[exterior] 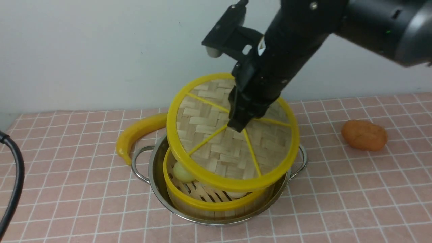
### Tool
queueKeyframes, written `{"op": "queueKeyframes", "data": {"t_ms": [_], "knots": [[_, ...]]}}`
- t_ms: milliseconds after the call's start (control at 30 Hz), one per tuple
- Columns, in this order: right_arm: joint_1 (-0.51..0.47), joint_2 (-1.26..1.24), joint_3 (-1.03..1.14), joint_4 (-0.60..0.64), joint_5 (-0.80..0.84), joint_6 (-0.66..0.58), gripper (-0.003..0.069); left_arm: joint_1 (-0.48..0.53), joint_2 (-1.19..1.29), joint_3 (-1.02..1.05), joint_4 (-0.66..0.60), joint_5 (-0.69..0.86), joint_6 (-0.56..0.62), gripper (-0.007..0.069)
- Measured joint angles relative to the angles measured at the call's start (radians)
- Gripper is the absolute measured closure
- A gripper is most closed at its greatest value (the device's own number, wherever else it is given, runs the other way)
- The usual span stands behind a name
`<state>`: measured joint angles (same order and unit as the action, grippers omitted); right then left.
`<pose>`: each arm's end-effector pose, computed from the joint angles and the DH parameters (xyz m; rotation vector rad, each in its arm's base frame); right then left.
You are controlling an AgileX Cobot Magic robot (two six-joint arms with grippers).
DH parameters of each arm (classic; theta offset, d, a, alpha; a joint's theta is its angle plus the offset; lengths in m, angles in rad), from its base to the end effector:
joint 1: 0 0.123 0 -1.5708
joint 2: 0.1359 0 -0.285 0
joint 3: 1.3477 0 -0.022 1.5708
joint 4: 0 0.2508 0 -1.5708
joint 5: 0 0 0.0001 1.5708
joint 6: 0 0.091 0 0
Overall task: Place the steamer in the pot on the pink tablecloth, and put the lid on the steamer.
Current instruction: 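Place the bamboo steamer lid onto the steamer basket in the pot with the right gripper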
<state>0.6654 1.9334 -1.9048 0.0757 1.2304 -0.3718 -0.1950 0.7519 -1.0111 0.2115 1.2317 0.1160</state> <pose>0.3269 0.2648 0.3263 -1.3512 2.3977 0.1855 0.1069 -0.0028 0.3812 0.3769 2.4107 0.2404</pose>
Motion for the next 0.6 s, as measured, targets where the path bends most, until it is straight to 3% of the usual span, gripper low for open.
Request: {"op": "queueKeyframes", "data": {"t_ms": [600], "knots": [[0.008, 0.13, -0.072, -0.004, 0.003, -0.023, 0.0512, 0.0, 0.0, 0.0, 0.001, 0.0, 0.0, 0.0602]]}}
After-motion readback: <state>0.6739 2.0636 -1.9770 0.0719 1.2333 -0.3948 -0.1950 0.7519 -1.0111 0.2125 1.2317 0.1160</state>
